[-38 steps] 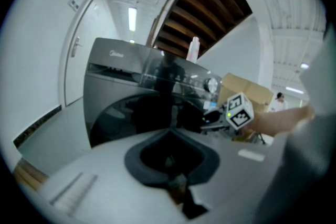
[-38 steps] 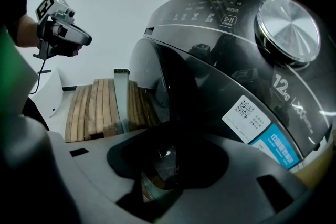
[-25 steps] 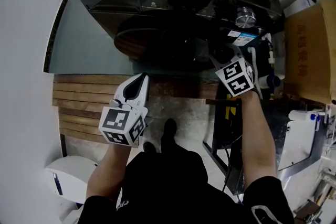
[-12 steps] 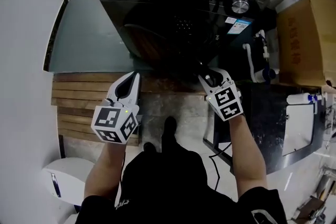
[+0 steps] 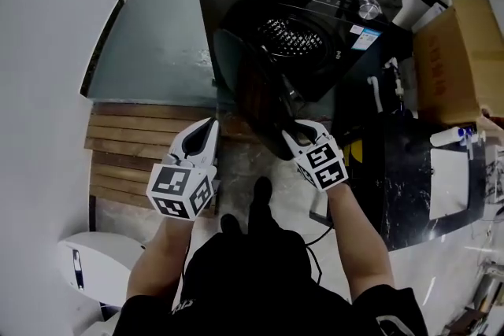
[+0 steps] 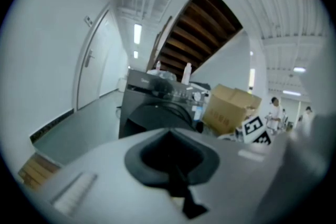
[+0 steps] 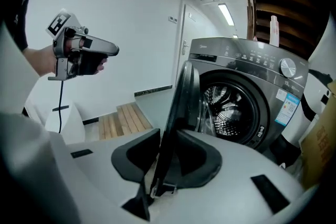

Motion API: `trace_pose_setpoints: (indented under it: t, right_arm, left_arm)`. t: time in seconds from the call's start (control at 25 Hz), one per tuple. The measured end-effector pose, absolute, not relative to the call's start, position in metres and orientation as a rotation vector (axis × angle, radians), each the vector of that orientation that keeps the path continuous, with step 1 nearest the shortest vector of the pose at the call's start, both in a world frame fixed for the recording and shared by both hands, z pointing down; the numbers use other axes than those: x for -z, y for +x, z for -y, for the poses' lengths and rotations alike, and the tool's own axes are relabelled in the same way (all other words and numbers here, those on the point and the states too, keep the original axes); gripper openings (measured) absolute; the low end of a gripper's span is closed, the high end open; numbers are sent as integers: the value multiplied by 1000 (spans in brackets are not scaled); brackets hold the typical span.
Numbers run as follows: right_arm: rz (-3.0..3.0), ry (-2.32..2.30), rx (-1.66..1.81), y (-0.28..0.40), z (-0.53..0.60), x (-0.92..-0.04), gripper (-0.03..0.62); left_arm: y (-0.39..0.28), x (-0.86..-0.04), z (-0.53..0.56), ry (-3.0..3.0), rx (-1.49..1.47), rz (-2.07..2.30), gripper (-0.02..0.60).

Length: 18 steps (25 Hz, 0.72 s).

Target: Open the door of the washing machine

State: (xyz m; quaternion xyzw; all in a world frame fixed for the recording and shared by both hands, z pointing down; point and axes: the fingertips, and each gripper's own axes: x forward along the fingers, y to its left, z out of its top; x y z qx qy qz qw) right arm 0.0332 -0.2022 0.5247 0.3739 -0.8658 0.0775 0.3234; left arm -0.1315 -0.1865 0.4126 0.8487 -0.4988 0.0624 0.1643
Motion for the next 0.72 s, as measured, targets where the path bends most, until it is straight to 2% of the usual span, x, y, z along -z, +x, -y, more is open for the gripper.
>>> trace_pose_setpoints:
  t: [0.44,0.72]
  right_arm:
    - [2306,953,-338,-73,144,-532,92]
    - [2306,913,-384,-111,132,-529,94]
  left_arm:
    - [-189,-404,113,2399,-152,1465,5]
    - [-206,-395,98,2390,-122,1496,5]
